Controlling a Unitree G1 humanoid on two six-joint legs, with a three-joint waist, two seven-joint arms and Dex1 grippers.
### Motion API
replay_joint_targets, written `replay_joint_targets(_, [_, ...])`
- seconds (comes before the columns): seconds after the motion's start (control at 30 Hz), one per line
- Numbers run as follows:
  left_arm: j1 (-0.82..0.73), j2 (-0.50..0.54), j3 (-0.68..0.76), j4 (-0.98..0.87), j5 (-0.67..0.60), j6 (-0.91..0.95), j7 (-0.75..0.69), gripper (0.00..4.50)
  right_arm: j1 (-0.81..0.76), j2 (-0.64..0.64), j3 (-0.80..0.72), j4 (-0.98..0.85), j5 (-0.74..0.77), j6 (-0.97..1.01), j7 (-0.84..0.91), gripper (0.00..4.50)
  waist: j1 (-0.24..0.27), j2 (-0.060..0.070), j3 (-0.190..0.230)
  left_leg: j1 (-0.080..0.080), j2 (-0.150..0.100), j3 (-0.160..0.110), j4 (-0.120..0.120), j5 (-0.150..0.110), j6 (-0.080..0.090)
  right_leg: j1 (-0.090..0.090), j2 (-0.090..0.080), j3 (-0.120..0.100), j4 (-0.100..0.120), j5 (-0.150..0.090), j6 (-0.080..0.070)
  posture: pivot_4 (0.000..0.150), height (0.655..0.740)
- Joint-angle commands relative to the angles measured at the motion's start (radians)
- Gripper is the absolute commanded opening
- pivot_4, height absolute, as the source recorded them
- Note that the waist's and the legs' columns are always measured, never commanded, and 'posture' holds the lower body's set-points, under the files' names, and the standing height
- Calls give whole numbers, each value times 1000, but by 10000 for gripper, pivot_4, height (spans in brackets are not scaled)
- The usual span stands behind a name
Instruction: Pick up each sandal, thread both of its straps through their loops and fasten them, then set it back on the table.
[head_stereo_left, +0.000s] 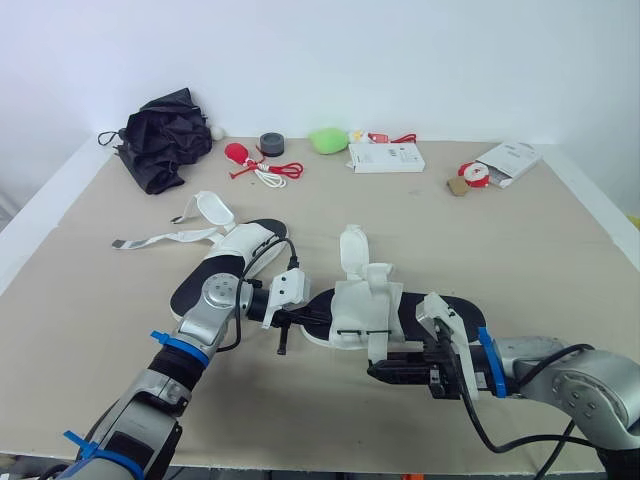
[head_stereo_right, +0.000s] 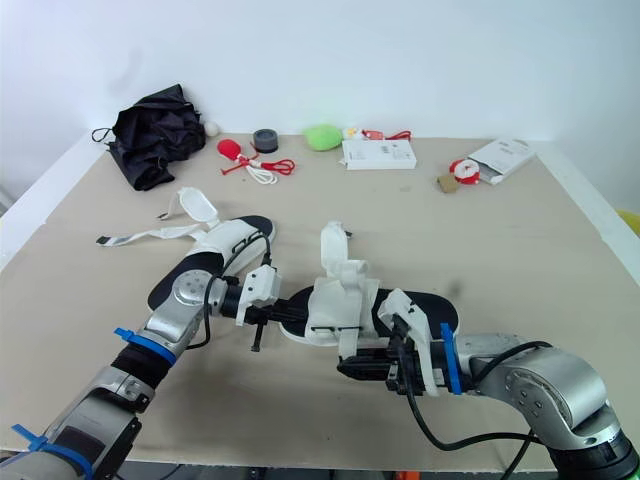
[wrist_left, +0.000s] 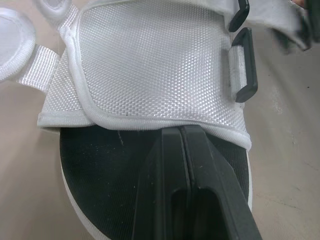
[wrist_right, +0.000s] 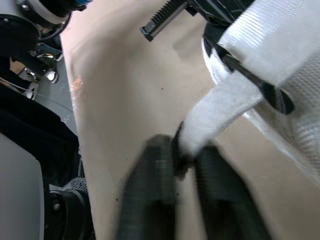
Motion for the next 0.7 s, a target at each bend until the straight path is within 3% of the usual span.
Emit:
replay_joint_targets(0.03, [61, 26, -75, 101, 110, 46, 18, 0, -1, -7, -19, -25, 24, -11, 21, 203, 0, 0, 0, 0, 0, 0, 0, 0, 0, 0, 0, 0, 0, 0, 0, 1500, 7400])
replay_joint_targets(0.37, [62, 24, -75, 103, 110, 44, 18, 0, 73, -90, -82, -179, 146, -33, 134, 203, 0, -1, 0, 0, 0, 0, 0, 0, 0, 0, 0, 0, 0, 0, 0, 1500, 7400])
replay_joint_targets(0.7, [60, 24, -77, 109, 111, 41, 18, 0, 73, -112, -130, -212, 255, -54, 144, 203, 1, -2, 1, 0, 0, 0, 0, 0, 0, 0, -1, 0, 0, 0, 0, 1500, 7400])
